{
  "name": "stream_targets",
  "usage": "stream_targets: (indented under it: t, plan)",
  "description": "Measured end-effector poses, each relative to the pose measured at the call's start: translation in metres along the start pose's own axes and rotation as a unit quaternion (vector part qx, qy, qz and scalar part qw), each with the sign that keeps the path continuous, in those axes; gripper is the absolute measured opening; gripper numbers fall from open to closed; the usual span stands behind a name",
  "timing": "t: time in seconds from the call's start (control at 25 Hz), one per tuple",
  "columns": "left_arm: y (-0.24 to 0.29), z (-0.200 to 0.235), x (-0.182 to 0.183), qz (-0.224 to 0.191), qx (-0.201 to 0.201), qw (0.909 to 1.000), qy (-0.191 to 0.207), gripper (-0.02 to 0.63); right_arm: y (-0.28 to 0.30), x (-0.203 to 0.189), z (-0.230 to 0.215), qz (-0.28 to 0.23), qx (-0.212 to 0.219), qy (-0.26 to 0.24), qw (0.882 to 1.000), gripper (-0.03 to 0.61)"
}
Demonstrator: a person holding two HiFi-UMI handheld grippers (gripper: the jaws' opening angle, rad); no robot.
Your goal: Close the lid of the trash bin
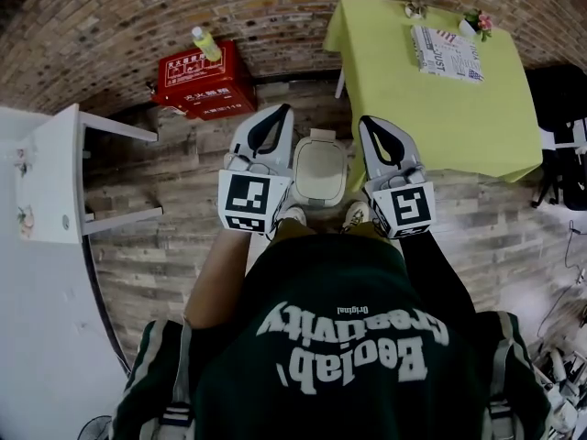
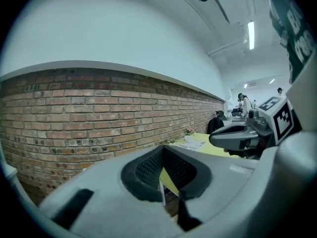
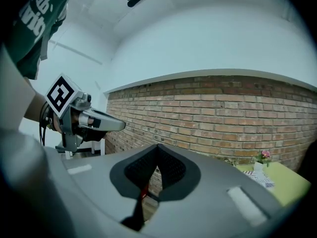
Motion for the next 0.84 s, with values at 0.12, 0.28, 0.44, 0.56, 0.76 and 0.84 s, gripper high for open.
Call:
stream_targets:
  t: [0.12, 0.28, 0.44, 0.56, 0.76, 0.84]
  plan:
    - [-0.005, -0.001, 0.002, -0.006, -0.003, 1.0, 0.003, 0.006, -0.005, 0.001, 0.002, 0.0, -0.006, 0.004, 1.0, 0.012]
    - [-0.009, -0.005, 0.007, -0.015, -0.014, 0.9997, 0.01, 0.006, -0.011, 0.001, 0.004, 0.001, -0.015, 0.005, 1.0, 0.012]
    - [-0.013, -0.01, 0.003, -0.014, -0.023, 0.9996, 0.013, 0.006, -0.017, 0.001, 0.005, 0.001, -0.025, 0.011, 1.0, 0.012]
    - [-0.015, -0.013, 0.004, -0.016, -0.026, 0.9994, 0.015, 0.006, -0.02, 0.0, 0.007, 0.001, -0.026, 0.011, 1.0, 0.012]
    - [-0.018, -0.017, 0.008, -0.021, -0.031, 0.9992, 0.016, 0.006, -0.025, -0.001, 0.005, 0.002, -0.033, 0.015, 0.999, 0.012]
    - [-0.019, -0.018, 0.007, -0.02, -0.032, 0.9991, 0.016, 0.007, -0.026, -0.002, 0.004, 0.003, -0.036, 0.017, 0.999, 0.012]
Point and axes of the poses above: the fingertips, and each gripper's own axes: y forward along the fingers, z to its left, x out of its top, the point moved 1 cm from there along -y, backward along the fingers, and after that the axes turned 12 degrees about -x, right-handed, at the moved point
